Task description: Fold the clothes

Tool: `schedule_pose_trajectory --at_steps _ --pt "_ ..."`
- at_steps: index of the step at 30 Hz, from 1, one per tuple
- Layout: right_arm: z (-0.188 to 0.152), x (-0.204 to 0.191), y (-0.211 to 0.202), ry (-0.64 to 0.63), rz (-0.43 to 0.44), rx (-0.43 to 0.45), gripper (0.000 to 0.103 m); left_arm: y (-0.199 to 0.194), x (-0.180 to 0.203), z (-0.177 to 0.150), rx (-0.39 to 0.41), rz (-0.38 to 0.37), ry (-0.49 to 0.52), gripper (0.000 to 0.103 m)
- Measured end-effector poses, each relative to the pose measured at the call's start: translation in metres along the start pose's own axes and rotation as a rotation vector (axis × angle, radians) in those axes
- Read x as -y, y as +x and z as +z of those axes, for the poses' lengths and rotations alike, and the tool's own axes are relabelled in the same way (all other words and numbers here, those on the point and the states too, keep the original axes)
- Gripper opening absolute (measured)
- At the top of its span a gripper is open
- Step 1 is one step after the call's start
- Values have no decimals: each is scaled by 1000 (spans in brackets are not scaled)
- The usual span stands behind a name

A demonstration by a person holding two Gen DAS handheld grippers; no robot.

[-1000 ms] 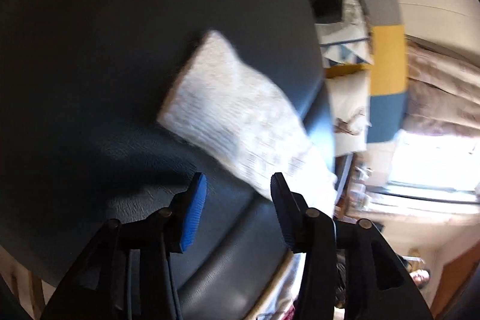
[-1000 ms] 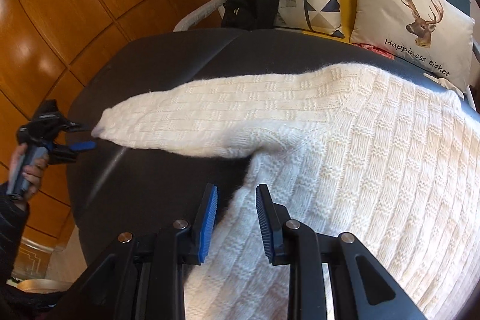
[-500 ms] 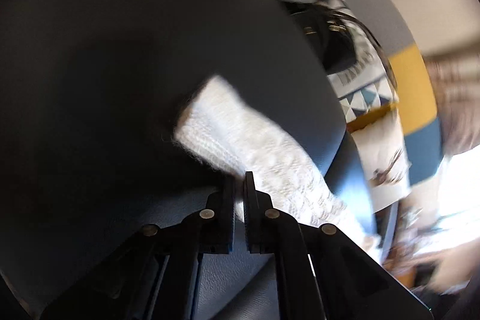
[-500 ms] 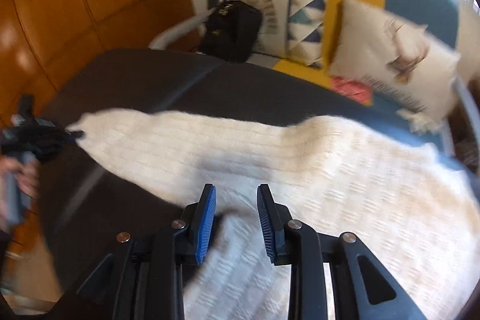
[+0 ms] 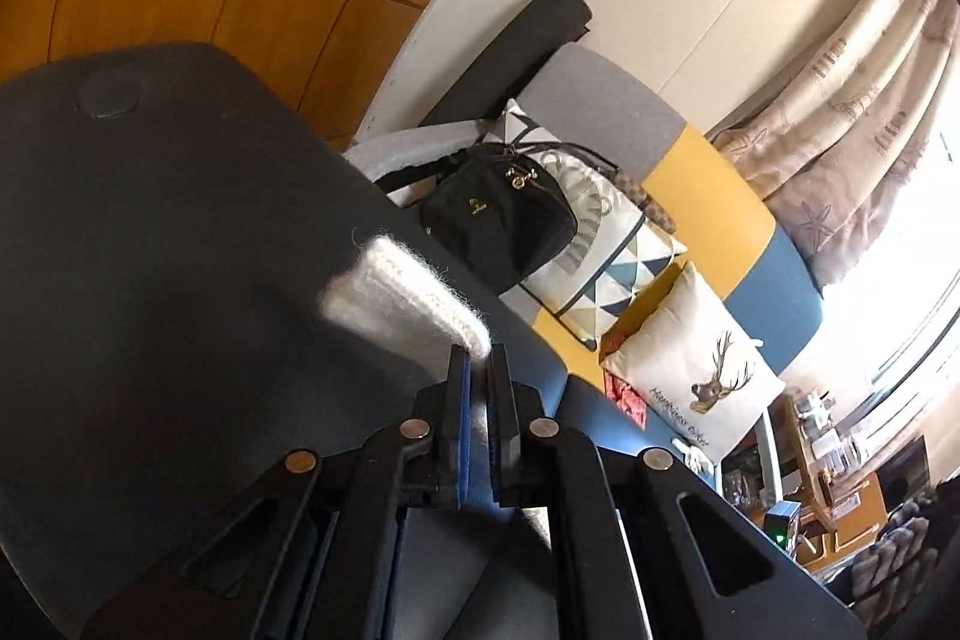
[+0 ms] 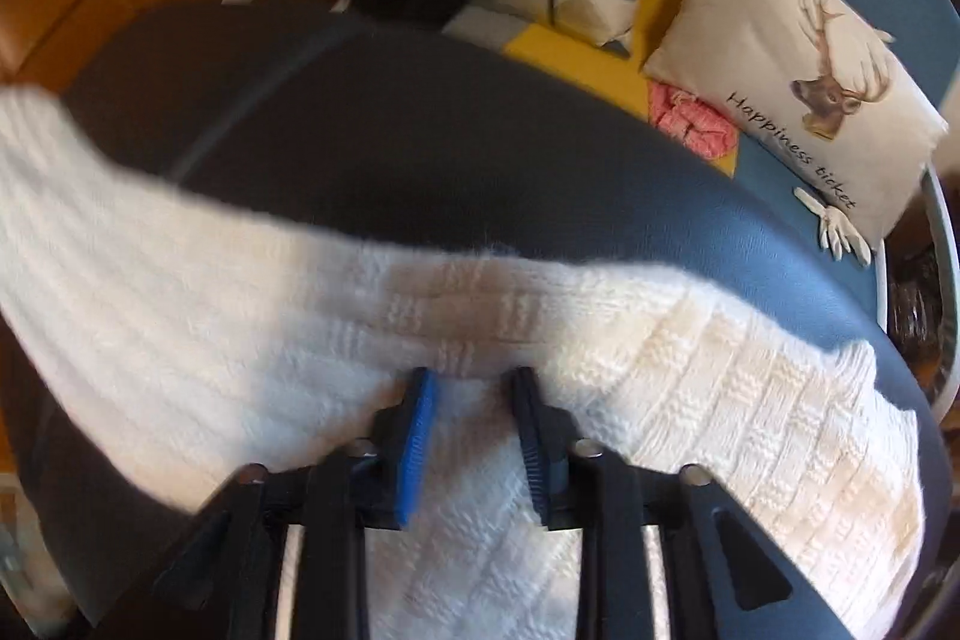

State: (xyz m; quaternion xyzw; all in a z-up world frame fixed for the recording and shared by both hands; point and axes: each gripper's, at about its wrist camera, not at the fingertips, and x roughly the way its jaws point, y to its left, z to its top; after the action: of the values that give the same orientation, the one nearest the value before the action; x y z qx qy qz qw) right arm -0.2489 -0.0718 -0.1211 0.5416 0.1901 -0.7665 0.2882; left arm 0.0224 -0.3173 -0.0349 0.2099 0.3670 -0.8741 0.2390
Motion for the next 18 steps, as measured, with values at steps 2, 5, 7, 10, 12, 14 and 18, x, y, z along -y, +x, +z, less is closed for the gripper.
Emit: schedule_pose_trajectory --at_steps 2,5,7,10,12,14,18 --pt "6 -5 3 8 11 22 0 -1 2 13 23 -21 -13 3" --pt "18 -9 3 52 36 93 0 -6 11 41 84 -16 10 3" --pt "29 -9 -4 109 52 166 0 -4 17 58 111 22 46 3" --pt "46 -13 17 129 13 141 0 20 17 75 83 135 75 3" --pt "47 -6 14 164 65 158 0 38 6 77 48 201 72 3" --pt "37 1 -1 165 131 194 12 51 -5 71 17 258 72 3" --pt "-3 -9 -40 -16 183 205 24 61 -38 51 -48 296 29 3"
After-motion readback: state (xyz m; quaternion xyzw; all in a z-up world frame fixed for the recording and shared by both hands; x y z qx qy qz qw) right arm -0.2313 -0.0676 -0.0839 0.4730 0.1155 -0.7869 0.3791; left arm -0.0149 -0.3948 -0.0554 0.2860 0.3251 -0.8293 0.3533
